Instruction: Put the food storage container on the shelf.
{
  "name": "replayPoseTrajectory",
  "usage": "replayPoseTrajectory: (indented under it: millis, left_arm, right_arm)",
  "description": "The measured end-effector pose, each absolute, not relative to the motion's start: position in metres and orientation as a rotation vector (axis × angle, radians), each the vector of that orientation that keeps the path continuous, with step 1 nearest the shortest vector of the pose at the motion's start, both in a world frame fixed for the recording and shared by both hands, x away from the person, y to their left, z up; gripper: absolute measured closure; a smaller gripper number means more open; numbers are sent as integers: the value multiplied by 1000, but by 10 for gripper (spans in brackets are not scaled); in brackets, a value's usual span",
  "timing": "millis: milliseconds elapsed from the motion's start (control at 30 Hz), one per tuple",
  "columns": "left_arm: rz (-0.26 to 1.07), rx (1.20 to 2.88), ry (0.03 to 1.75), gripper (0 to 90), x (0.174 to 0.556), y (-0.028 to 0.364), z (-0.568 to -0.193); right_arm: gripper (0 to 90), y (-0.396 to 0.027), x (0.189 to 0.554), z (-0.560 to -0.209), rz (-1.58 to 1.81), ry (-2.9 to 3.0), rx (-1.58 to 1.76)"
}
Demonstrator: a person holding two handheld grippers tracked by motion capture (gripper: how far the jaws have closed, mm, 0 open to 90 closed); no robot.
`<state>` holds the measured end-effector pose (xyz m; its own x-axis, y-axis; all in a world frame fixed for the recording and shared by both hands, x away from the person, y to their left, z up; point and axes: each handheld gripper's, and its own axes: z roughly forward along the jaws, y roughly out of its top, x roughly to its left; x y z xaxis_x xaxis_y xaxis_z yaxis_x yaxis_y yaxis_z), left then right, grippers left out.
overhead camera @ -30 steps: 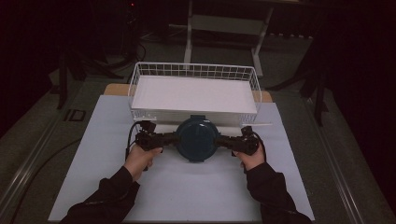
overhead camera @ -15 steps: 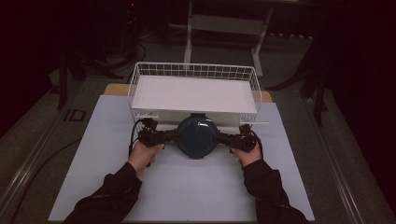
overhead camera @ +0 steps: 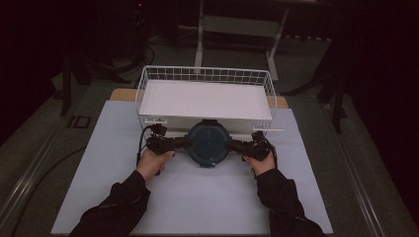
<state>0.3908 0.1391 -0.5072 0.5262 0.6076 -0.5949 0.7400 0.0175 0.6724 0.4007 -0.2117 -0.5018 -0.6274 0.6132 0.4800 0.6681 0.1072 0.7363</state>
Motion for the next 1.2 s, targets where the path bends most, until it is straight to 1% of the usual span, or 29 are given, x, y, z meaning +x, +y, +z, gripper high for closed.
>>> replayPoseTrajectory:
  millis: [133, 233, 333, 500, 533, 767, 800, 833, 867, 900, 933, 1033, 1167, 1200]
  left_arm:
    - [-163, 1638, 1151, 525, 391, 141, -513]
    - [-79, 1643, 1142, 486, 391, 140, -514]
    - [-35, 1647, 1150, 439, 393, 139, -513]
    - [38, 1646, 1151, 409, 395, 137, -512]
    - [50, 1642, 1156, 391, 395, 137, -512]
    - [69, 1639, 1187, 381, 396, 135, -510]
    - [69, 1640, 1191, 350, 396, 135, -510]
    - [69, 1653, 1178, 342, 396, 136, -510]
    - [69, 1653, 1178, 308, 396, 136, -510]
    - [77, 1647, 1168, 308, 392, 137, -510]
    - [76, 1641, 1156, 264, 391, 138, -510]
    - [68, 1660, 1121, 179, 385, 139, -508]
    - [58, 1710, 1065, 121, 375, 138, -503]
    - [57, 1722, 1043, 76, 372, 138, -502]
  right_arm:
    - [464, -209, 401, -500, -1559, -2330, -1361]
    - [439, -209, 402, -501, -1569, -2322, -1383]
    - [434, -207, 402, -499, -1590, -2327, -1407]
    - [414, -203, 403, -496, -1594, -2353, -1446]
    - [409, -203, 404, -495, -1590, -2349, -1458]
    - [408, -199, 405, -491, -1579, -2371, -1496]
    - [415, -200, 408, -494, -1647, -2440, -1455]
    - [414, -200, 408, -493, -1647, -2441, -1457]
    - [414, -200, 408, -493, -1647, -2441, -1457]
    - [411, -199, 406, -493, -1642, -2448, -1470]
    - [405, -198, 399, -490, -1601, -2398, -1513]
    - [404, -201, 395, -489, -1627, -2421, -1511]
    - [403, -205, 387, -485, -1649, -2452, -1466]
    - [408, -206, 385, -483, -1647, -2462, -1455]
